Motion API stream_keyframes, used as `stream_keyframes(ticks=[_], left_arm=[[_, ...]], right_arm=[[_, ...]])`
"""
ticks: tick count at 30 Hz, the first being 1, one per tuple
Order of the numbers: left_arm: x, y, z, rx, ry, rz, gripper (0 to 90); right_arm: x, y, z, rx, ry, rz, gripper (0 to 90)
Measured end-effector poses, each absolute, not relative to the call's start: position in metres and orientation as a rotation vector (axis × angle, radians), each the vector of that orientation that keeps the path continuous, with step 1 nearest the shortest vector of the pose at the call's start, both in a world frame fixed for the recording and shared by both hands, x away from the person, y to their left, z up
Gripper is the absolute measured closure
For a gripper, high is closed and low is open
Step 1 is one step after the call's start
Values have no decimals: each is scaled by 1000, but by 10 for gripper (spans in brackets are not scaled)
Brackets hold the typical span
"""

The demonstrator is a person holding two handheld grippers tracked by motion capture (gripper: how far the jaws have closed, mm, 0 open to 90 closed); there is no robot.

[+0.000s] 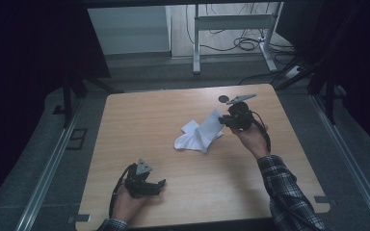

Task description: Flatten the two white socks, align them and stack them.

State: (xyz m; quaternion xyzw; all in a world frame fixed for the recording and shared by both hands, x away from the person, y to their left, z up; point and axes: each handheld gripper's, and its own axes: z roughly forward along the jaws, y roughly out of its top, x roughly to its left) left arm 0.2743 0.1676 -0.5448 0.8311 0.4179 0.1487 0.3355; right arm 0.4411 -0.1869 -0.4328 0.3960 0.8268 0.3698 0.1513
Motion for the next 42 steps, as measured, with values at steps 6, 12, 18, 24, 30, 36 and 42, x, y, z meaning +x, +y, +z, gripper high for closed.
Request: stream_keyframes(ticks=[6, 12, 18, 24, 30, 36, 42], left_arm=[[274, 168, -545, 2168, 1090, 388, 112], [274, 168, -545, 2167, 1090, 387, 112], [274, 168, -545, 2168, 1090, 388, 113], [275, 167, -545, 2165, 1095, 389, 112], [275, 167, -545, 2165, 1095, 390, 112], [275, 167, -545, 2163, 1096, 390, 112], [275, 167, -545, 2163, 1099, 390, 112]], right_arm=[[433, -198, -403, 1116, 2331, 1076, 792], [428, -224, -383, 1152, 2273, 1070, 791], [427, -255, -383, 1219, 2232, 1044, 790], [428, -288, -397, 1311, 2197, 1011, 788], [428, -319, -419, 1406, 2169, 968, 785], [425, -343, -448, 1503, 2169, 931, 783], [420, -359, -484, 1588, 2198, 886, 776]])
